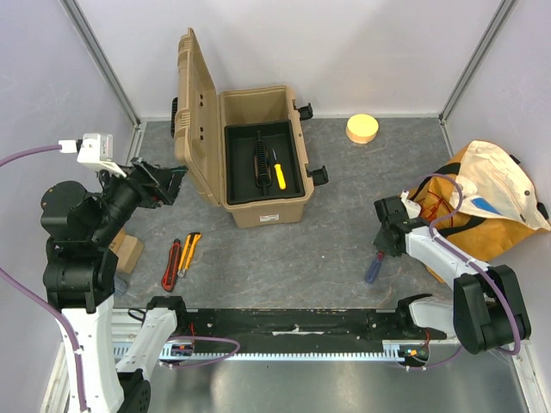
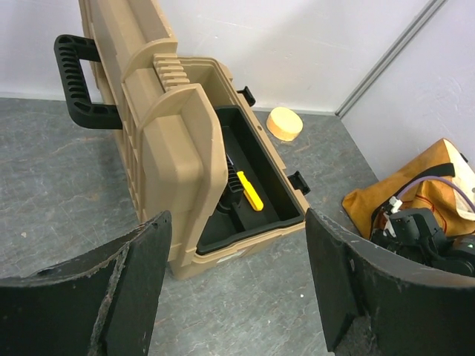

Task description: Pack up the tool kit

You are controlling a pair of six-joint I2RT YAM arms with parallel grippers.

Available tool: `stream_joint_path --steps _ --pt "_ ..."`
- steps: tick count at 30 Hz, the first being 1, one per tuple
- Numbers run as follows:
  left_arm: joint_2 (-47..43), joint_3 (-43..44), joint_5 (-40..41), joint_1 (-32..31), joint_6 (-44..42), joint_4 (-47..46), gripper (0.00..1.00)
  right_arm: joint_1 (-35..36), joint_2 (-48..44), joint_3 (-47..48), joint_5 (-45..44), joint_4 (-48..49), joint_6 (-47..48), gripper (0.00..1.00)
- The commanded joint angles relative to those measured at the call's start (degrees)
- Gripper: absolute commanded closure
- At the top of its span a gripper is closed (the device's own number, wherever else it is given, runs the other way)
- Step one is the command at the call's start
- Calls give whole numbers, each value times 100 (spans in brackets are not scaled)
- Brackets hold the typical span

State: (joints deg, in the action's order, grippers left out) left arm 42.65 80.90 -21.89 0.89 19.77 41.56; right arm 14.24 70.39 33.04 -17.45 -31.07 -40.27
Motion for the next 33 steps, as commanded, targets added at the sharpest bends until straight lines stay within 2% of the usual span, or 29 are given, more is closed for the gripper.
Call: stream_joint_path --steps 1,7,12,18,24,30,33 --pt "24 -22 132 -10 -237 -43 21 -27 -87 264 -240 13 168 86" --pt "41 -22 159 -18 -246 -52 21 -27 -315 764 -522 -110 441 100" --pt "59 -22 176 -18 -254 -52 21 -18 -596 1327 -487 -189 617 100" --pt "41 -31 220 -18 -272 -52 21 35 -816 1785 109 39 828 100" --pt "41 -57 238 -10 -281 -43 21 342 -782 2337 1243 820 986 100" --pt "6 -31 255 -18 -281 -34 21 1106 -404 3015 1648 1919 1013 100" --pt "24 13 282 -18 -289 54 21 1545 122 3401 1692 2376 1030 100"
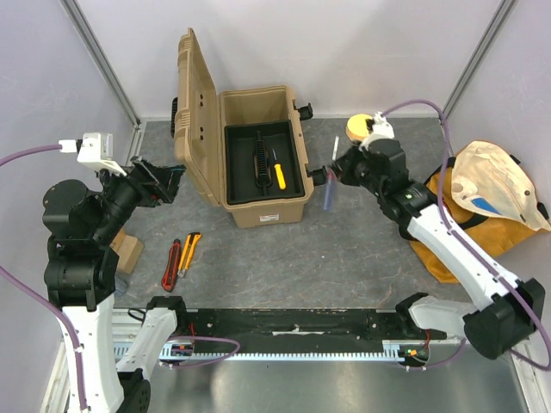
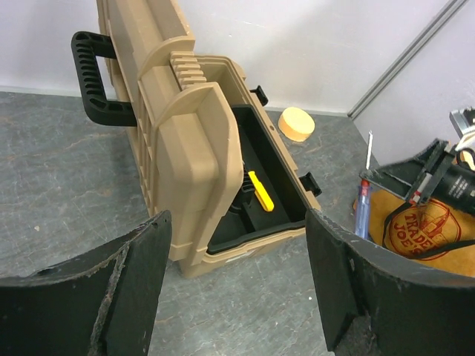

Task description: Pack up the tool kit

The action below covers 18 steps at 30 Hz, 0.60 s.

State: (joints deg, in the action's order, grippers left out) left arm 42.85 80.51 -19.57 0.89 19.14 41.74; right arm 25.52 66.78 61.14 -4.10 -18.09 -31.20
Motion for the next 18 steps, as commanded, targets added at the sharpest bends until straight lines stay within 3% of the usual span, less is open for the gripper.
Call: stream_joint_path --steps 1,8,18 --pt "4 53 59 -18 -235 62 21 567 659 739 374 1184 132 100" --pt "-84 79 278 -18 -331 344 21 928 1775 1338 331 1764 412 100" --pt "-180 17 454 -18 -367 581 21 1131 2918 1980 -187 1756 993 100"
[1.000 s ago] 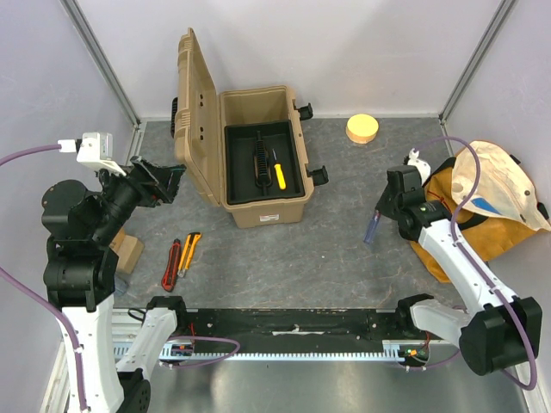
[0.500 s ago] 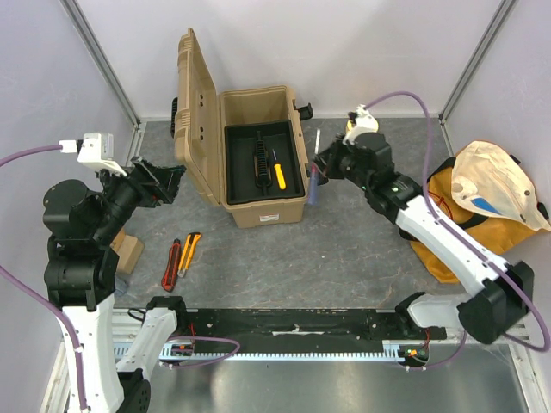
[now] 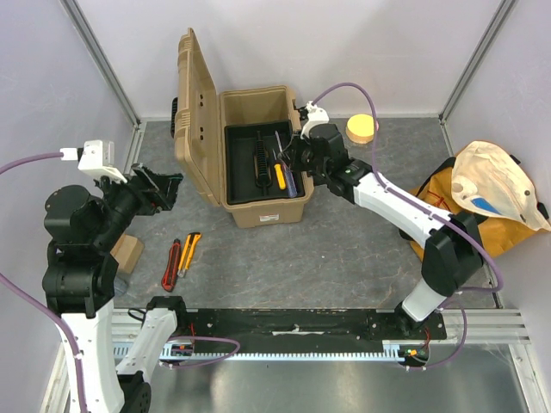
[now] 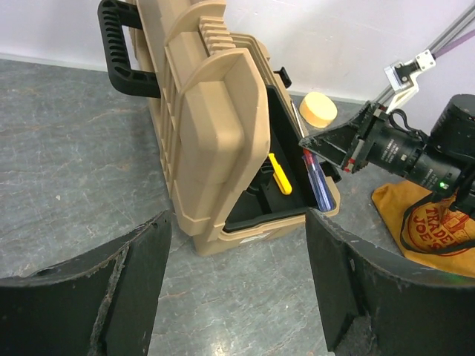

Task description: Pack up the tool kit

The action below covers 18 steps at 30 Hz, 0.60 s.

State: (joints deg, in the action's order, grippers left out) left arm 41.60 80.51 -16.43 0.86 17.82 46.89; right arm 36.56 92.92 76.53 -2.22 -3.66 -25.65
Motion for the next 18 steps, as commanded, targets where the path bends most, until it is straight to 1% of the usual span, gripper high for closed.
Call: stream_joint_path --steps 1,12,14,16,18 --pt "-73 9 148 -7 -236 83 21 36 410 511 -445 313 464 100" --pt "-118 0 192 -16 -227 267 21 167 1193 925 -1148 305 763 100" --pt "-144 -9 201 -16 -209 329 21 238 1272 995 -1289 209 833 94" --pt "-161 -35 201 -16 -200 417 21 299 1298 1065 -1412 94 868 81" --pt "-161 -79 210 -16 -200 557 21 361 1272 1109 -1658 15 895 66"
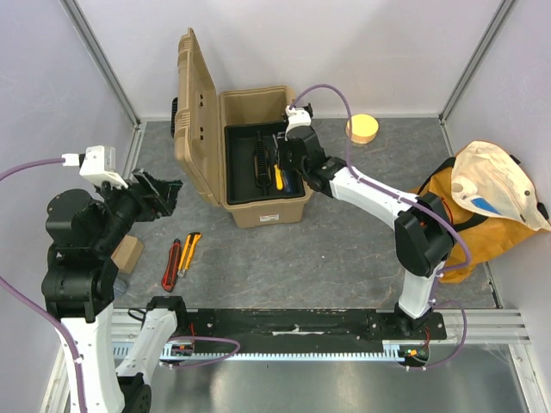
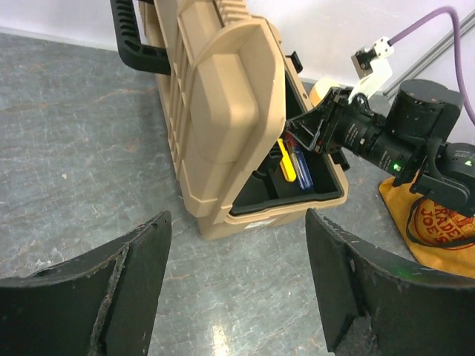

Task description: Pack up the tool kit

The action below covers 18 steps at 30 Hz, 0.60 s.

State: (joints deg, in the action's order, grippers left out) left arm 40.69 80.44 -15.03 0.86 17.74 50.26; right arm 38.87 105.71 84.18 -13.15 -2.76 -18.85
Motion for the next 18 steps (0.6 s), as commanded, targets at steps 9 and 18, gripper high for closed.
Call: stream_joint_path --steps 9,18 --pt "-333 -643 412 -16 -25 853 21 156 -314 468 -891 -268 215 45" --pt "-115 -1794 843 -7 493 1030 24 147 -920 275 -1304 -620 382 46"
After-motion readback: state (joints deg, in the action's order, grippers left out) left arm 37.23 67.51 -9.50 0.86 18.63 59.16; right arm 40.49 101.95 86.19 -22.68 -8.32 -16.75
